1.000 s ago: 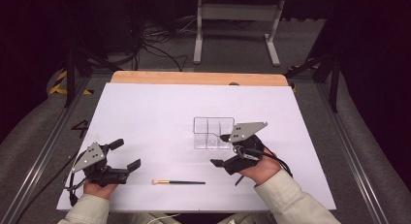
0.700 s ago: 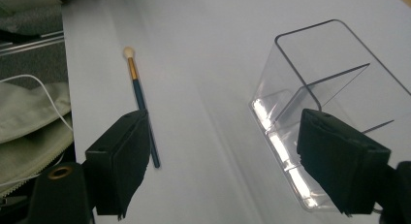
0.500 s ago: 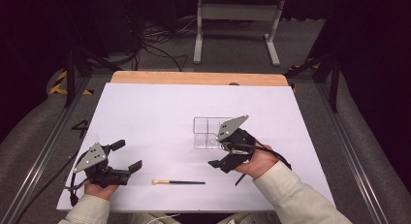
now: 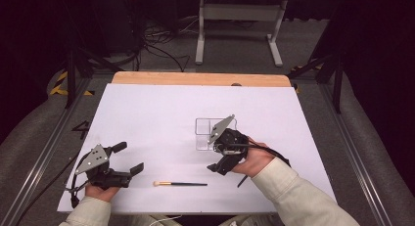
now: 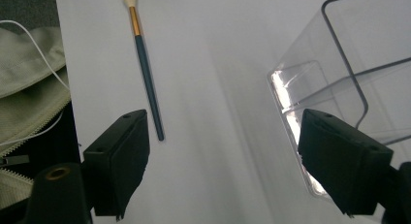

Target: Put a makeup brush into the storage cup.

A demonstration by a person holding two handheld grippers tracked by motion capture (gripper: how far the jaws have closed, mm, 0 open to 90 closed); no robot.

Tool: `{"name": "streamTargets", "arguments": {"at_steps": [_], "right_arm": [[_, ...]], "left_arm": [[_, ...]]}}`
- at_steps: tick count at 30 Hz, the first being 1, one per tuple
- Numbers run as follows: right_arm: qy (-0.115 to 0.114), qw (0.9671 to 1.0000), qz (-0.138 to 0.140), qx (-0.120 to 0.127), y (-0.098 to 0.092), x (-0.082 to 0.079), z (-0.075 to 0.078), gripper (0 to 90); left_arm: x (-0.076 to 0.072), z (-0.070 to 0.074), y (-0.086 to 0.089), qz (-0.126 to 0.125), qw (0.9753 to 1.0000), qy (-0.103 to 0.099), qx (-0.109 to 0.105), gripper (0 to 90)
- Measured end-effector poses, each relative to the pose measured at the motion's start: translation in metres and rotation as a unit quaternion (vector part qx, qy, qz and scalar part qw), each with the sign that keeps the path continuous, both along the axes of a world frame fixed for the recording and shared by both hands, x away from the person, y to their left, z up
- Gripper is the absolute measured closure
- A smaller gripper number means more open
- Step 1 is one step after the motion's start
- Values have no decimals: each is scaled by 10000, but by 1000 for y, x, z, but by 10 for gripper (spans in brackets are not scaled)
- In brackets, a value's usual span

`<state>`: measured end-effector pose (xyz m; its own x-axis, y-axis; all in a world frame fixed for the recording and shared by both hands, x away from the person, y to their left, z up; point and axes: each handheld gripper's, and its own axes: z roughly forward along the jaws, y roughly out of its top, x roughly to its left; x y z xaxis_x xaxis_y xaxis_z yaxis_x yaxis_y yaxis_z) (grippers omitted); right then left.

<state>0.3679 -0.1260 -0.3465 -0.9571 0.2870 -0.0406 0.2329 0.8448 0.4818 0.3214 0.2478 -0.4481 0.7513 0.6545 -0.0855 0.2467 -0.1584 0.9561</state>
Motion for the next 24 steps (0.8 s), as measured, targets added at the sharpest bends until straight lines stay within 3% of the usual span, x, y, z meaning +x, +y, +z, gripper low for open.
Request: {"name": "streamTargets", "arguments": {"at_steps": [5,24], "right_arm": [[47,9999,72,-86,10,2,-1,186],[375,9986,245,-297,41,5,-23,191]], "left_arm": [[-4,0,1,-13,9998,-39,174,16],[-3,0,2,-11,10000,-13,92,17]]}}
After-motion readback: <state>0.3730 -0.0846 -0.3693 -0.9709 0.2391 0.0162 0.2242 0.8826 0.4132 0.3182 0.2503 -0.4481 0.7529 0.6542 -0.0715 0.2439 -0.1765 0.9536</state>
